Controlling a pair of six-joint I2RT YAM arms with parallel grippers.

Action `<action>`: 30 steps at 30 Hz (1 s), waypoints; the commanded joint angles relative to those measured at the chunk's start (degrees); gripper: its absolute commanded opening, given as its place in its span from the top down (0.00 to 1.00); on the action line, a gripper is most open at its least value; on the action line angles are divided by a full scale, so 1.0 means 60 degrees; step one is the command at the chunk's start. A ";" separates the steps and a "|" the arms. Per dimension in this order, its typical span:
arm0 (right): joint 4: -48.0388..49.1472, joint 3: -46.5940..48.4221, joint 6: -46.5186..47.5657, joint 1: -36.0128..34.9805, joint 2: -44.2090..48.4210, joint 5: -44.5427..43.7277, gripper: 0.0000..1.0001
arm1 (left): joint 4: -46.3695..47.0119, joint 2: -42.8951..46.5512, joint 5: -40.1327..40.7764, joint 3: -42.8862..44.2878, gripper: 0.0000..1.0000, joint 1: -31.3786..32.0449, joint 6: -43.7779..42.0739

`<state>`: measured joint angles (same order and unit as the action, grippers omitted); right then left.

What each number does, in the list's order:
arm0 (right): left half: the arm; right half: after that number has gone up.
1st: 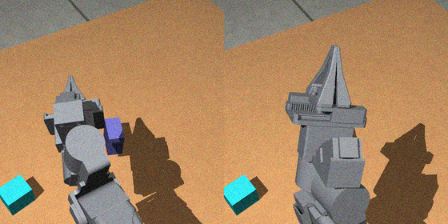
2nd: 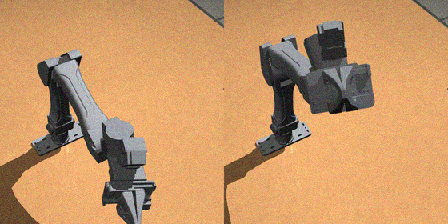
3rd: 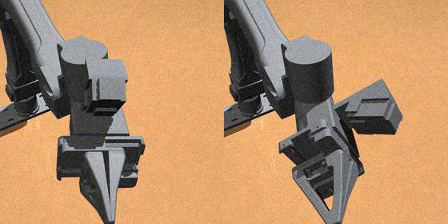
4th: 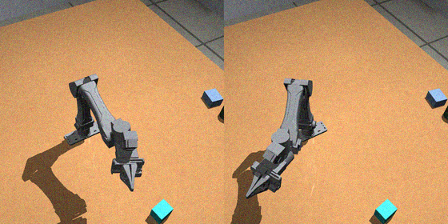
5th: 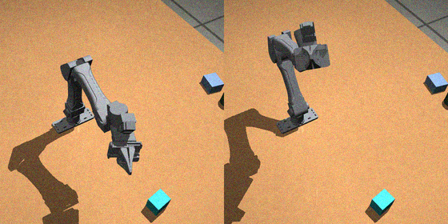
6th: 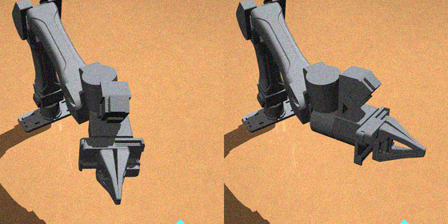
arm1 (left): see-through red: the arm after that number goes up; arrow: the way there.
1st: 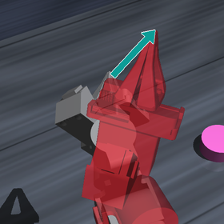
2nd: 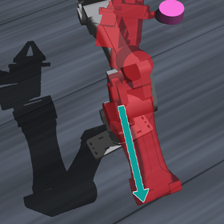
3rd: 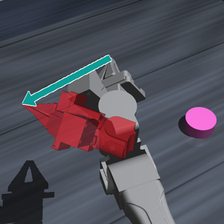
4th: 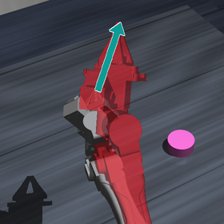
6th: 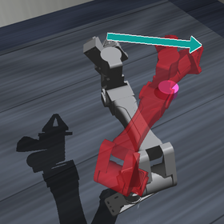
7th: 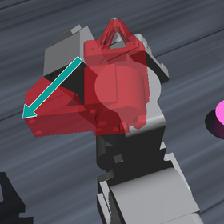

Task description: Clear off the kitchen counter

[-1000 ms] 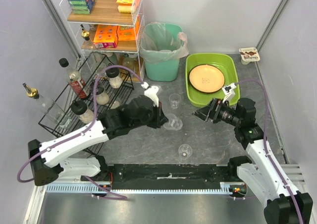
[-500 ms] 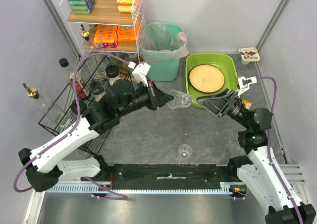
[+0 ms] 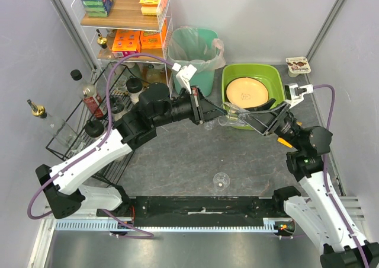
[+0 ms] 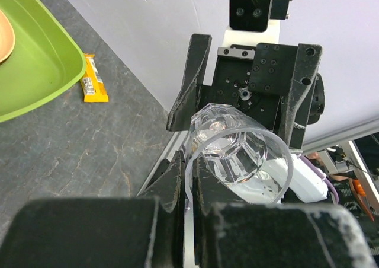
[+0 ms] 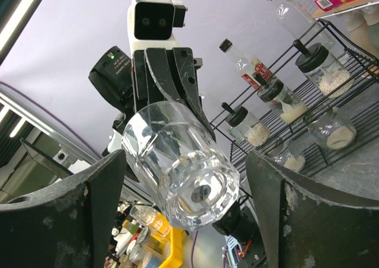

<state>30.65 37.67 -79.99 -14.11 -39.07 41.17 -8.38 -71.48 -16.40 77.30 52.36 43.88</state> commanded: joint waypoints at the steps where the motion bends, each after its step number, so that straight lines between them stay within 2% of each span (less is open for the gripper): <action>1: 0.0340 0.0328 -0.0174 -0.0066 -0.0007 -0.0226 0.18 | 0.0796 0.0034 -0.0489 0.0301 0.98 -0.0040 0.0407; 6: 0.0165 0.0372 -0.0263 -0.0095 -0.0080 -0.0094 0.40 | 0.0694 0.0034 -0.0255 0.0301 0.98 -0.0040 0.0319; 8: -0.0229 0.0503 -0.0117 -0.0095 -0.0095 -0.0094 0.54 | 0.0665 0.0048 -0.0210 0.0272 0.94 -0.0055 0.0275; 12: -0.0874 0.0694 0.0191 -0.0095 -0.0124 -0.0152 0.81 | 0.0606 0.0092 -0.0079 0.0140 0.77 -0.0084 0.0231; 16: -0.2147 0.1089 0.0951 -0.0080 -0.0212 -0.0371 0.97 | 0.0401 0.0312 0.0344 -0.0152 0.42 -0.0113 0.0070; 18: -0.2587 0.1250 0.1230 -0.0066 -0.0314 -0.0474 1.00 | 0.0255 0.0589 0.0725 -0.0416 0.31 -0.0171 -0.0018; 21: -0.2896 0.1295 0.1421 -0.0080 -0.0461 -0.0620 1.00 | -0.0081 0.0941 0.1325 -0.0768 0.22 -0.0332 -0.0076; 25: -0.4957 0.1908 0.3013 -0.0080 -0.0914 -0.1307 1.00 | -0.1544 0.1366 0.3168 -0.0988 0.20 -0.0450 -0.0690; 27: -0.6712 0.2565 0.4330 -0.0080 -0.1309 -0.2126 1.00 | -0.2291 0.1600 0.4457 -0.1265 0.19 -0.0479 -0.1027; 30: -0.8473 0.3781 0.6089 -0.0080 -0.2172 -0.3721 1.00 | -0.3039 0.1995 0.5325 -0.1661 0.18 -0.0538 -0.1496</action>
<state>-3.95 51.66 -59.53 -14.52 -47.94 31.11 -18.81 -62.78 3.49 69.73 49.69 41.06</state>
